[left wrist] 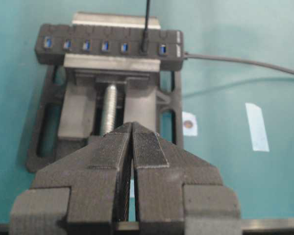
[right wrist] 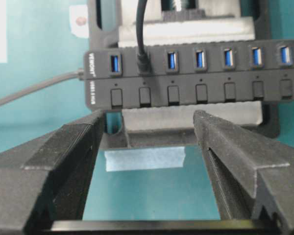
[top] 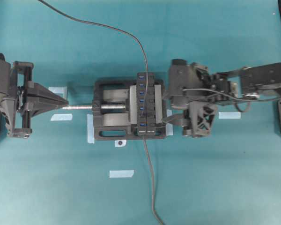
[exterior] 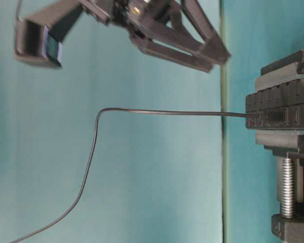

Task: Insert the USB into the second port from the front of the fixed hub.

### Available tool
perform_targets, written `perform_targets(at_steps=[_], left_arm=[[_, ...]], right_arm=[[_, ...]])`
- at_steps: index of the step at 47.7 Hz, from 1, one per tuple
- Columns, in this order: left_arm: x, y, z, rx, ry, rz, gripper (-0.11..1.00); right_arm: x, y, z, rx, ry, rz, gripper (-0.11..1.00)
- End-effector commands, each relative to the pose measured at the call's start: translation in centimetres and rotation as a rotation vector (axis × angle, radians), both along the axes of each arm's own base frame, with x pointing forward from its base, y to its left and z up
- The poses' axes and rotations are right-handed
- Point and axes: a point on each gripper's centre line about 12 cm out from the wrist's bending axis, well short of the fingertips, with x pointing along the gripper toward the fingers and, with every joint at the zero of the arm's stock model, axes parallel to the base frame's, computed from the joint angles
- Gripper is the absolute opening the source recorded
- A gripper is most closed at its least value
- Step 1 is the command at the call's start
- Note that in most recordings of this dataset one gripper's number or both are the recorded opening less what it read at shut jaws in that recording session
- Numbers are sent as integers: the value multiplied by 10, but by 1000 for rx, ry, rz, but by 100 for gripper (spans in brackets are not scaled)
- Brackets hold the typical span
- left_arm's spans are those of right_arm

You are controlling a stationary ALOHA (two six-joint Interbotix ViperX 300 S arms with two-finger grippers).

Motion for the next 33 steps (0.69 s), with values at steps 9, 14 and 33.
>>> perform_targets(at_steps=[9,14,33], left_arm=[[2,1,6,2,-20,2,0],[2,1,6,1,-23,3,0],[1,1,5,-5,-20,5,0]], right_arm=[[-15,1,22,5,-112,-5,83],[-21,1,23,6,-133,-5,83],[-28,5,17,6,-172,7,83]])
